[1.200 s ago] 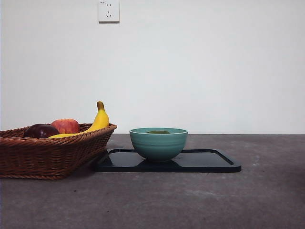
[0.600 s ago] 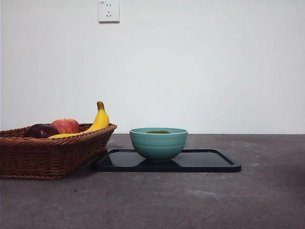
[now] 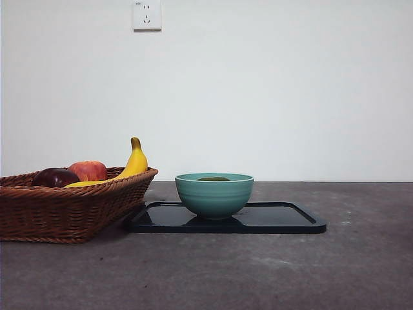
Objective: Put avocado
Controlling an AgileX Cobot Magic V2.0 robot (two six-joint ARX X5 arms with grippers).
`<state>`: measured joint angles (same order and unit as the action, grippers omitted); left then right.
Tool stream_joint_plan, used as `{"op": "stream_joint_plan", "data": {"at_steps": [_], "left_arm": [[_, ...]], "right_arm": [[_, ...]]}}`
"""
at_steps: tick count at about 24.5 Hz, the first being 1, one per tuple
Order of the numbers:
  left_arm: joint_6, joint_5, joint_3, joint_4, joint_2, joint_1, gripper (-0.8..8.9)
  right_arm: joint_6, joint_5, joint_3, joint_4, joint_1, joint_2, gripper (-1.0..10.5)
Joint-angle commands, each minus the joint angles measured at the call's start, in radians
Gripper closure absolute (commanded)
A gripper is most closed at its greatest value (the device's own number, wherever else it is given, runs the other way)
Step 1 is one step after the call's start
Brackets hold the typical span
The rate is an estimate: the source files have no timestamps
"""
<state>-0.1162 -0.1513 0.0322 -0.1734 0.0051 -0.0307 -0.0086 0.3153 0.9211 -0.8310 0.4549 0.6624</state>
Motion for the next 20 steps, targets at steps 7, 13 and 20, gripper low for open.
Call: {"op": "stream_joint_plan", "data": {"at_steps": [7,13,20], "left_arm": [[0.005,0.002,-0.02,-0.007,-0.002,-0.003,8.05],[0.005,0.002,-0.02,-0.007,-0.002,-0.003,8.05],[0.005,0.002,-0.02,-0.007,-0.002,-0.003,8.05]], "right_arm": [[-0.033,-0.013,-0.463,0.571,-0.401,-0.354,9.4],[-0.029,-0.11,-0.711,0.748,-0.43,-0.529,9.4],[-0.017,-0.193,-0.869,0.812,-0.431,-0.643,9.4]]}}
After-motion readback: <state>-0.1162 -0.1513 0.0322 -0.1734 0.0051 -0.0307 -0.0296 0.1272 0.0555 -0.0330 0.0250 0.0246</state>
